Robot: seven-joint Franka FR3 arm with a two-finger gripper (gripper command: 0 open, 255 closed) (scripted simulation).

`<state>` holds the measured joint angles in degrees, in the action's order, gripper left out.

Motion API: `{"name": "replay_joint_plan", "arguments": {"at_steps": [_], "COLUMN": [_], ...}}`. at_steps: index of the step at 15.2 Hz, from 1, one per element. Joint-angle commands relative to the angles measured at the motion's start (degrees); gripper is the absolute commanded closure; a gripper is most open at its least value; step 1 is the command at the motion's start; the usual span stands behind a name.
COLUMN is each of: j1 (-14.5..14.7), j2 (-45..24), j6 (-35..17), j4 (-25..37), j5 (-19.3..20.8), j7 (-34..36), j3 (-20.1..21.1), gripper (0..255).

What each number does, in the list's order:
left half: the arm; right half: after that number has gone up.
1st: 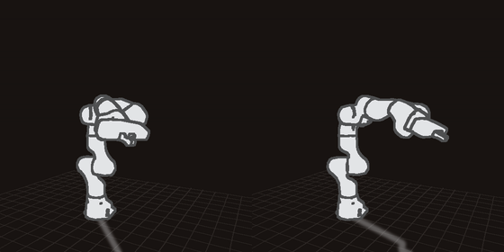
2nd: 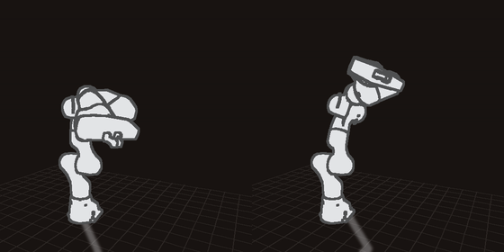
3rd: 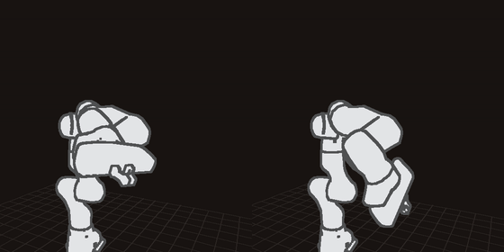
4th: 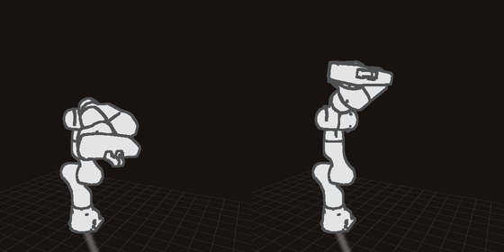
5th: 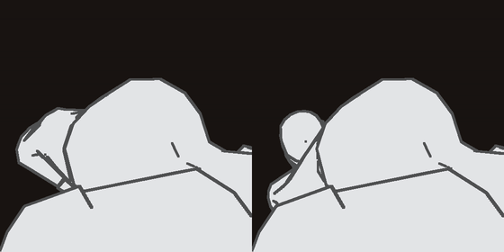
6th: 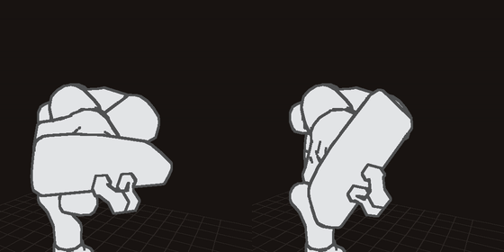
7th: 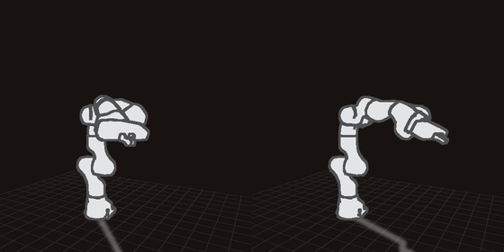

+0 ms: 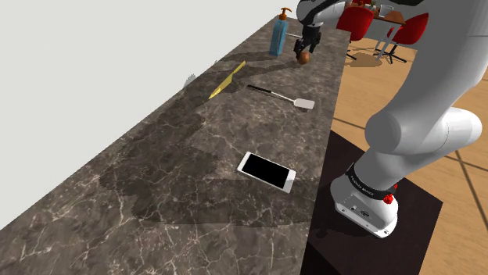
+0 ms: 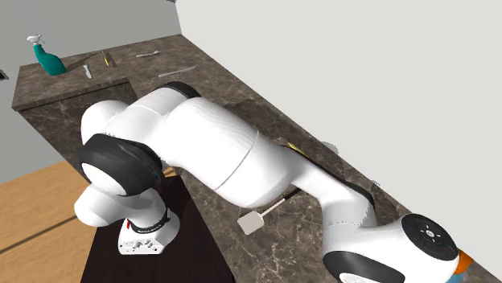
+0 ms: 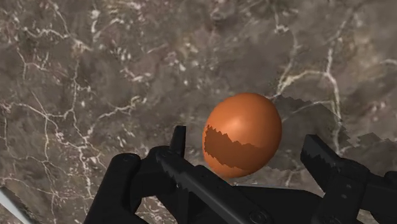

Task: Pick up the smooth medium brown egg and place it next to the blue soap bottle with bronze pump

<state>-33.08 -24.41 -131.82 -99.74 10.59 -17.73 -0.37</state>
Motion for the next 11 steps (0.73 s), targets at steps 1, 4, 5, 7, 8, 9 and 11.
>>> {"name": "replay_joint_plan", "arguments": {"at_steps": [1, 4, 5, 7, 8, 9, 11], "j1": [0.14, 0.35, 0.35, 0.35, 0.35, 0.35, 0.35], "j2": [1.76, 3.71, 3.71, 3.71, 3.71, 3.71, 3.70], "j6": [2.01, 4.58, 4.58, 4.58, 4.58, 4.58, 4.58], "j4": [0.24, 0.85, 0.84, 0.85, 0.85, 0.85, 0.85], "j5": [-0.19, -0.40, -0.40, -0.40, -0.40, -0.40, -0.40], "j7": [-0.15, -0.29, -0.29, -0.29, -0.29, -0.29, -0.29], "j3": [0.15, 0.32, 0.32, 0.32, 0.32, 0.32, 0.32], "gripper": [0, 0, 0, 0, 0, 0, 0]}}
